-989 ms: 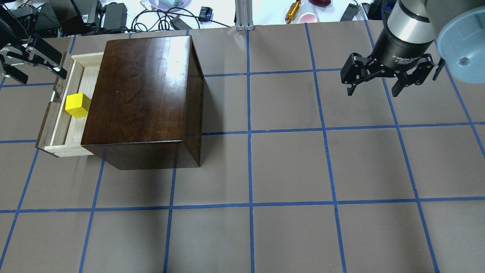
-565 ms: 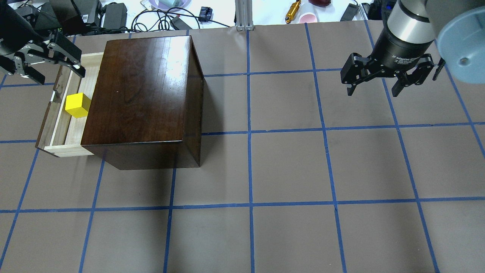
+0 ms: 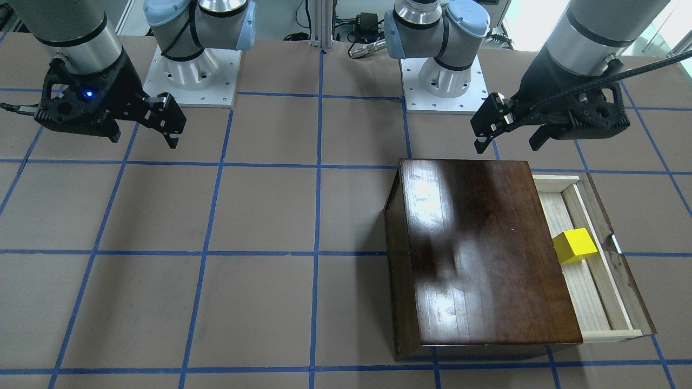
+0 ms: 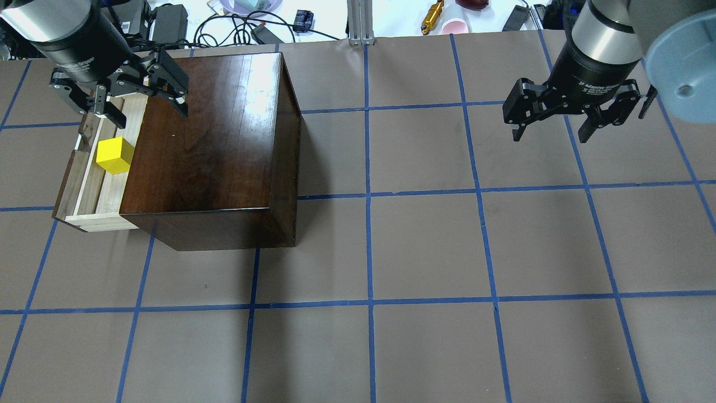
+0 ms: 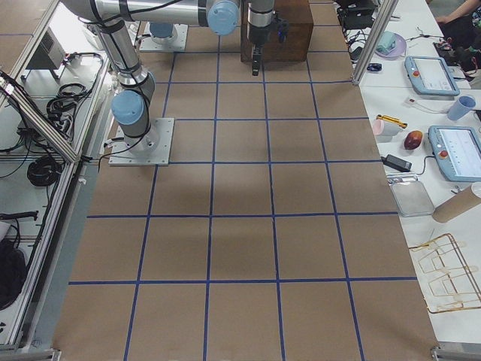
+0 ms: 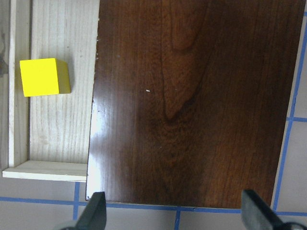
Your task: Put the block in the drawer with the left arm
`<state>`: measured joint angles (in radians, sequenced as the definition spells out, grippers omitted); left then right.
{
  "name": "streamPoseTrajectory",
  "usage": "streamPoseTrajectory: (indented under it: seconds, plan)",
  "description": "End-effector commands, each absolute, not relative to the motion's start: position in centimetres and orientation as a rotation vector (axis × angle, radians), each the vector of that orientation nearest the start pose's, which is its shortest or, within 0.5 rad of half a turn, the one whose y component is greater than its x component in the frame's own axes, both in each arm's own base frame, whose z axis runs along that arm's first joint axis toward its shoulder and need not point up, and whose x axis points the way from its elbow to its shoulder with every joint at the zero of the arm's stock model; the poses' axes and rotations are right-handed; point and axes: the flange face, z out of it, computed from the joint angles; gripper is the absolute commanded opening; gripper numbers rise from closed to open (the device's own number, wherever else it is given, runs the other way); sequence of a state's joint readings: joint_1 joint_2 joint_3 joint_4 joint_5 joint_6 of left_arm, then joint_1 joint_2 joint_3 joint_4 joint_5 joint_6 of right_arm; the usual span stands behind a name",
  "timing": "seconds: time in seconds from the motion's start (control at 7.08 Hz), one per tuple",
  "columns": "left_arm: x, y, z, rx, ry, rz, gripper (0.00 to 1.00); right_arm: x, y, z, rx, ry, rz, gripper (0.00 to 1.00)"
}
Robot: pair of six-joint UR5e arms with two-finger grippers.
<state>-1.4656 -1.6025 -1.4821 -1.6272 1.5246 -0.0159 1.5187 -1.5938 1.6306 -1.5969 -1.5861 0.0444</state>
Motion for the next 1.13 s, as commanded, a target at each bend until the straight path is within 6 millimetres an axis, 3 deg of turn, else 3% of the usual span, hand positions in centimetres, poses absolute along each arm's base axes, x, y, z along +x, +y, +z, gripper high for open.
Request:
streamPoseTrajectory:
  seconds: [0.0,0.99]
  plan:
    - [-9.26,-51.78,50.63,-0.193,3.177,-0.002,1.0,10.65,-48.7,47.23,0.152,3.153,0.017,1.0]
    - [-8.96,-52.06,50.7,-0.135,3.15,-0.059,1.0,10.65,-48.7,47.23,0.152,3.153,0.017,1.0]
